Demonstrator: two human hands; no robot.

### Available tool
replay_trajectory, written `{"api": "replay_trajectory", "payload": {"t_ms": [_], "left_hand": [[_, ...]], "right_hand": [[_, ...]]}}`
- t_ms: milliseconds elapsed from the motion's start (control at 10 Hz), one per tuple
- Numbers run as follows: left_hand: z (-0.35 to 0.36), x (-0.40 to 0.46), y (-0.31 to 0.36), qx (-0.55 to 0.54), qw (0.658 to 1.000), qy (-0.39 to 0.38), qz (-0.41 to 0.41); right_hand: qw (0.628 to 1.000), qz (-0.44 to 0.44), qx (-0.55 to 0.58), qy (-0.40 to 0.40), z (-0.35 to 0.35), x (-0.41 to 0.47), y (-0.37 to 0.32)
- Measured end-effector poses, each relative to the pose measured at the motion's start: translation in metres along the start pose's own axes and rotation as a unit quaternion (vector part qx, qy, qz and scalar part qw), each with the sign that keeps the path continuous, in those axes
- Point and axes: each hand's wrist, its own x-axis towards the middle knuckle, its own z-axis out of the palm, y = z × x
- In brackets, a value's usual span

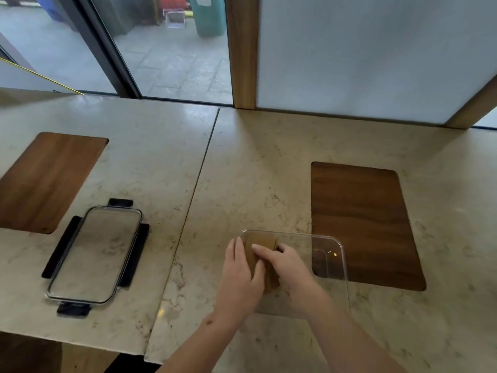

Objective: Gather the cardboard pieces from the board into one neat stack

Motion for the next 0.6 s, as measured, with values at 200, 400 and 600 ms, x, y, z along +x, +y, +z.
{"api": "replay_trajectory", "payload": {"t_ms": [200, 400, 600], "left_hand": [[0.003, 0.0, 0.016, 0.043, 0.998, 0.037, 0.015], [0.02, -0.007, 0.08, 0.185, 0.972, 0.072, 0.126], [0.057, 0.048, 0.221, 0.305, 0.926, -0.052, 0.216]], "right_hand": [[0.998, -0.009, -0.052, -0.022, 0.0, -0.008, -0.009], [0.985, -0.079, -0.142, -0.06, -0.063, -0.033, -0.023], [0.893, -0.213, -0.385, 0.099, -0.221, -0.04, -0.096]]}}
